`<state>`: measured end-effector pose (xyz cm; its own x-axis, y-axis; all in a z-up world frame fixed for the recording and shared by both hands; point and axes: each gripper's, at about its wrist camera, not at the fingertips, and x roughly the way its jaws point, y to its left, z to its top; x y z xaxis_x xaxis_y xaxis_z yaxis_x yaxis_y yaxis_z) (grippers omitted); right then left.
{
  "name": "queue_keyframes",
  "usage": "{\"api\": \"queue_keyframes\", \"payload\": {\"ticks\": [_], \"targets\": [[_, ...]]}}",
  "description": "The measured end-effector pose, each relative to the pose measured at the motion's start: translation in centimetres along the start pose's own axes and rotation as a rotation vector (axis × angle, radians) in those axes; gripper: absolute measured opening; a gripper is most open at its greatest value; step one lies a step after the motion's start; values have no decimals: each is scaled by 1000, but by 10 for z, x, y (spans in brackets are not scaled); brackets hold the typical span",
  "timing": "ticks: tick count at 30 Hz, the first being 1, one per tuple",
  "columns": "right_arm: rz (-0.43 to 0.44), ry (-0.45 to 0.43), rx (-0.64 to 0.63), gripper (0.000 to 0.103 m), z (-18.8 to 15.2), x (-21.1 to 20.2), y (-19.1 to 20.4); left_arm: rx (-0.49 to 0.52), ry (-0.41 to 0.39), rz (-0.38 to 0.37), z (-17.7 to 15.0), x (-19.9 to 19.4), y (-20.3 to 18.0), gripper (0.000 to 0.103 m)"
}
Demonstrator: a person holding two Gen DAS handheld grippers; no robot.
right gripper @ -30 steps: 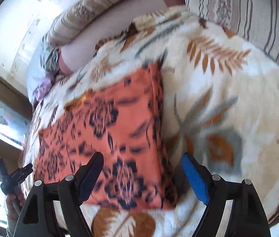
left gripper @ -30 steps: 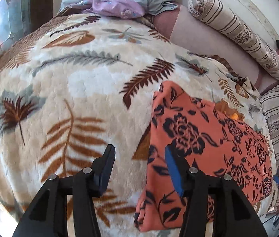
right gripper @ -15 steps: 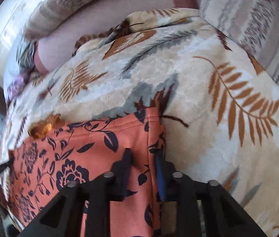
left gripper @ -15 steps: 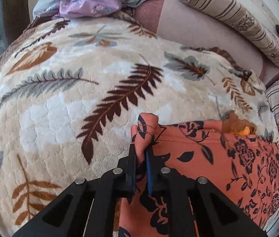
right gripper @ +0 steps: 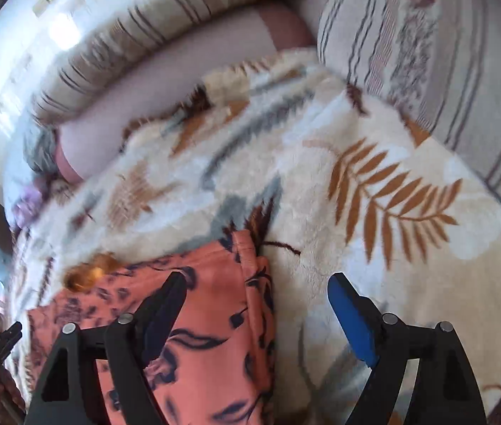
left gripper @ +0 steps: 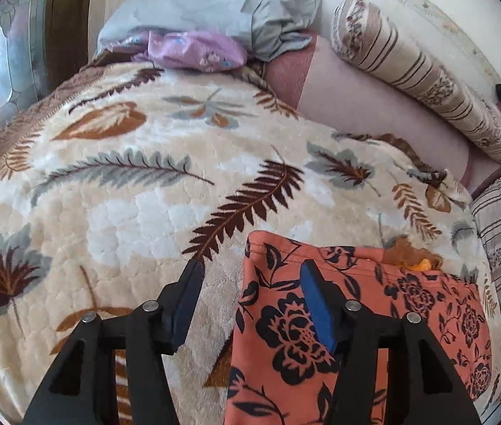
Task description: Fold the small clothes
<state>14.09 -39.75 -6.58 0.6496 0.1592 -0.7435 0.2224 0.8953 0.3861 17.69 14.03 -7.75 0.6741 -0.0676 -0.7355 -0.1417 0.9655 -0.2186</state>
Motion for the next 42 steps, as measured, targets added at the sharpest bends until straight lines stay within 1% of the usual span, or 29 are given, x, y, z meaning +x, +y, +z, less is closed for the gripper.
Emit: {"api": "queue_keyframes", "payload": {"ticks": [1,2,3,4,5,6,7,8,9,10,11,12,13,14,16,17,18,20,22,24,35,38,42], "targets": [[62,-2,10,84,-7,-18,6,12,-16,-14,-3,-14,-6,60],[145,-3,14,85,-17,-35,15,22,-29,-29,-9,-28,-11,62],[222,5,0,84,-27,-48,25,29,-41,-39,-16,-42,-18,67],[299,21,-18,85,-39,-57,34,34,-49,-45,-25,-53,-24,74],[366,38,-26,85,-53,-62,40,37,-52,-53,-37,-60,-29,77],[408,58,-19,86,-67,-60,42,41,-48,-63,-51,-64,-34,83],[412,81,-1,86,-81,-53,38,48,-31,-73,-65,-63,-38,84],[361,114,33,86,-95,-38,28,60,8,-65,-80,-56,-41,84],[276,159,80,85,-108,-19,13,81,64,-33,-95,-44,-44,84],[207,222,162,79,-123,1,-7,115,154,21,-111,-24,-45,84],[237,172,208,75,-129,-4,-17,156,245,70,-126,-8,-44,83],[253,138,220,75,-129,-17,-18,223,187,86,-134,-13,-48,83],[229,153,220,77,-128,-28,-13,264,123,106,-138,-25,-53,83],[228,150,211,77,-128,-38,-10,271,122,118,-140,-32,-56,83],[249,114,188,81,-131,-54,-7,240,149,87,-141,-39,-55,83],[240,109,192,82,-135,-58,-9,226,151,81,-141,-42,-54,83],[236,121,207,82,-140,-59,-13,216,149,88,-141,-44,-52,83],[245,170,278,82,-157,-54,-24,201,155,108,-144,-47,-48,83],[263,202,334,82,-174,-50,-34,189,162,110,-144,-50,-45,83],[282,199,359,82,-181,-48,-41,185,157,114,-147,-54,-44,83],[328,191,421,82,-165,-36,-49,205,138,100,-137,-60,-63,83],[339,184,446,83,-160,-30,-50,202,123,77,-132,-64,-73,83],[343,148,481,83,-149,-23,-55,206,90,21,-122,-64,-93,83]]}}
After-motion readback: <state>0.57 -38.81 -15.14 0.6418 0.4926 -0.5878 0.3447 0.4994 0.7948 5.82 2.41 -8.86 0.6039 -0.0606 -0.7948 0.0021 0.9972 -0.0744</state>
